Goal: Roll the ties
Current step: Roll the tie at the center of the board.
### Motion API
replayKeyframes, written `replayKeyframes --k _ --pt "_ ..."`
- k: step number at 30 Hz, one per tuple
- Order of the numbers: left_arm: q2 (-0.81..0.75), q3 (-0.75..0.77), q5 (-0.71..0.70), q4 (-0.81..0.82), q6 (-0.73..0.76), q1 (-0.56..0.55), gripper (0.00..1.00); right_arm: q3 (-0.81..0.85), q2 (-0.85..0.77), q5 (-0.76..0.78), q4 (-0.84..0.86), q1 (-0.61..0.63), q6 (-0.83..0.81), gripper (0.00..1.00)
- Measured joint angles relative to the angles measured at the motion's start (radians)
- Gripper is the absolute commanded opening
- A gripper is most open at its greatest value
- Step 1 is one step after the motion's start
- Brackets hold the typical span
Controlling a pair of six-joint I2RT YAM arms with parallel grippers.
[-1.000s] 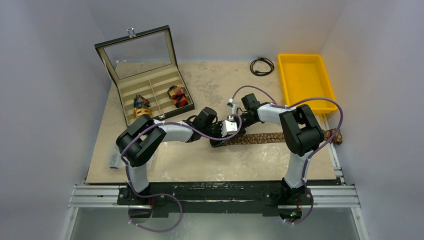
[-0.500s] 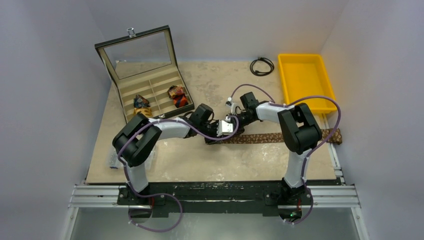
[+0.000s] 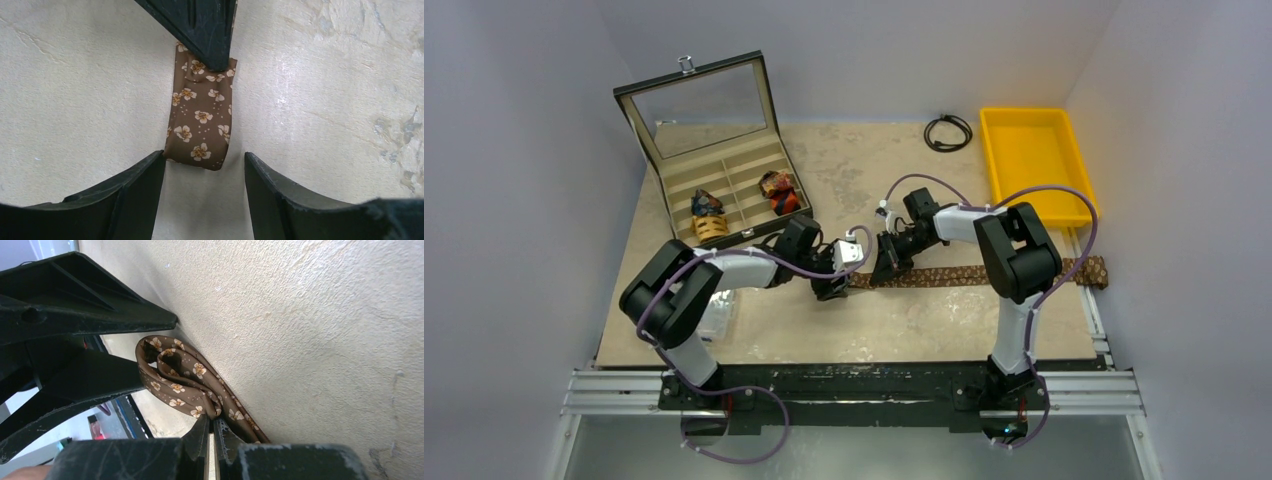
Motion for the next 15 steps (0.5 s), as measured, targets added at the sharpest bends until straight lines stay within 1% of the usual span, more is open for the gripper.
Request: replayKeyframes --k 4,6,10,15 --pt "-0.015 -0.023 -0.018 0.026 -0.028 -0.002 0.57 0.0 0.0 0.0 0.0 0.0 0.0 0.0" --pt "-0.015 -0.023 -0.022 0.036 -0.033 -0.002 0.53 0.002 0.0 0.0 -0.002 0.0 0.0 0.0" --pt "-0.015 -0.024 -0.019 0.064 -0.032 -0.004 0.42 0.002 0.0 0.001 -0.003 0.0 -0.001 0.0" --pt "-0.016 -0.024 -0.009 0.086 -0.024 -0.018 0.33 0.003 0.0 0.003 -0.005 0.0 -0.001 0.0"
